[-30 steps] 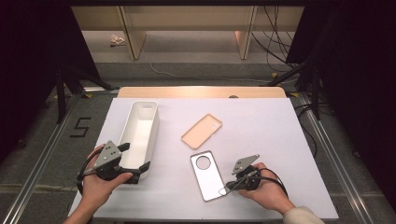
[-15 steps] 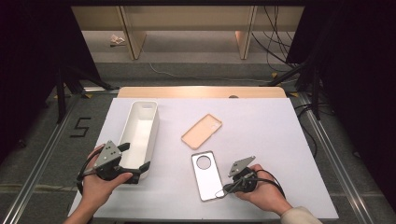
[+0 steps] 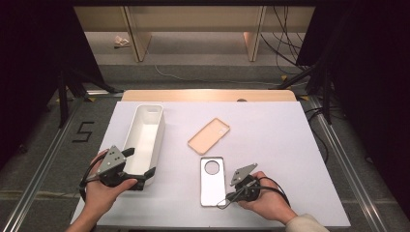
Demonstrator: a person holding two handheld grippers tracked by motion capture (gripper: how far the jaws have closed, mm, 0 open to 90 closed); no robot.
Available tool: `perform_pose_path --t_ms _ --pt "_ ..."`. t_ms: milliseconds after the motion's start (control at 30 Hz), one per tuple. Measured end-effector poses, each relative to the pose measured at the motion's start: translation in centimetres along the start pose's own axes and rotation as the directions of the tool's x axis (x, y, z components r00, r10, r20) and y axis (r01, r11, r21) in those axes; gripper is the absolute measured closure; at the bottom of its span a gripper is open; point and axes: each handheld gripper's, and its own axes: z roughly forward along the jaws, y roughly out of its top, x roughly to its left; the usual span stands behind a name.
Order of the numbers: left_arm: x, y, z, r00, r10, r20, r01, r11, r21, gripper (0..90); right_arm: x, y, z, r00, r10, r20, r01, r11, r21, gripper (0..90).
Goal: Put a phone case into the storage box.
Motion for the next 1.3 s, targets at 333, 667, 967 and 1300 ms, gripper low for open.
perform_pose_path --t_ms 333,667,967,1300 --pt "0.0 0.0 0.0 1.0 -0.004 -0.001 0.004 1.0 -0.002 0.6 0.2 0.2 0.2 1.0 -0.006 -0.003 0.006 1.0 0.005 90.0" --pt "0.0 0.1 0.0 1.0 -0.003 -0.001 0.003 1.0 -0.005 0.6 0.1 0.7 -0.9 0.9983 -0.053 0.026 0.053 0.999 0.003 87.5" --pt "0.0 0.1 0.0 1.0 -0.004 0.0 0.004 1.0 -0.005 0.5 0.9 2.3 -1.1 0.9804 -0.187 0.064 0.18 0.979 0.092 62.6" --pt "0.0 0.1 0.0 1.0 -0.003 0.003 0.004 1.0 -0.007 0.5 2.1 3.7 -0.5 0.9629 -0.26 0.073 0.245 0.955 0.171 45.9"
